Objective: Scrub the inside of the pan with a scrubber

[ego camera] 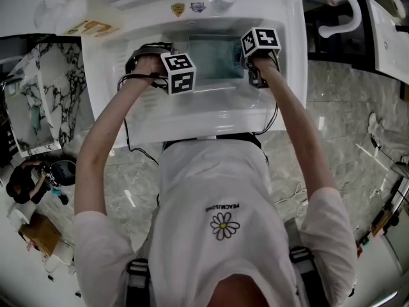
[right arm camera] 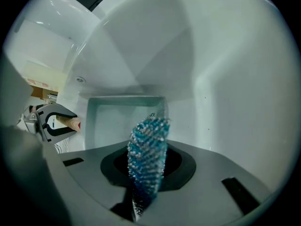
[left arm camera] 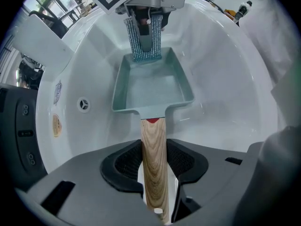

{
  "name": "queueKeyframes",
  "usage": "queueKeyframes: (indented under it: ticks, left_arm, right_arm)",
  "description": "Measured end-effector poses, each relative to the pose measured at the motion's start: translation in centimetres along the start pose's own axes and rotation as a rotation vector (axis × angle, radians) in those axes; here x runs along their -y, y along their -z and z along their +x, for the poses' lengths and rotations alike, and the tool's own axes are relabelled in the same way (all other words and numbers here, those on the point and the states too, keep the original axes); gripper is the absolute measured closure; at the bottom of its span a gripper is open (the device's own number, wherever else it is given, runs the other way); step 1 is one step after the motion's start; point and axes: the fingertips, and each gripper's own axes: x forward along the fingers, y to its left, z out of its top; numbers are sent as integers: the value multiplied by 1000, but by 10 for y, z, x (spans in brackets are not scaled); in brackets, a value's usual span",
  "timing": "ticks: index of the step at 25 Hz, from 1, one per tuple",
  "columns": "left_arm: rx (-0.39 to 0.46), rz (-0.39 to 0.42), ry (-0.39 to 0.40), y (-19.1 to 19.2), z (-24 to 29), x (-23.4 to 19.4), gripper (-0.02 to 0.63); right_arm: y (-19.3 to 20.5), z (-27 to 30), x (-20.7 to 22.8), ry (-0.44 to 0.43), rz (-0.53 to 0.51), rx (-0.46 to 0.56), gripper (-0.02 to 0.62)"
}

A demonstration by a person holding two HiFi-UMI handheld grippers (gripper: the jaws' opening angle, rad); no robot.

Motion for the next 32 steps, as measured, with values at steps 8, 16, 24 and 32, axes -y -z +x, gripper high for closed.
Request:
queueKeyframes:
  ticks: [8,16,24,32]
  left_arm:
    - [12,2,8,0,2,2,442]
    - [25,-4,11,0,1,2,442]
    - [36,-11,10,0,1,3,442]
    - [41,-13,13,-1,2,6,442]
  right_arm:
    - [1,12,-10,2,20,-9,540]
    - [0,16,-21,-31,47,-5,540]
    - [0,20,-49,-89,56,10,540]
    - [0,24,-78,-146,57,14,540]
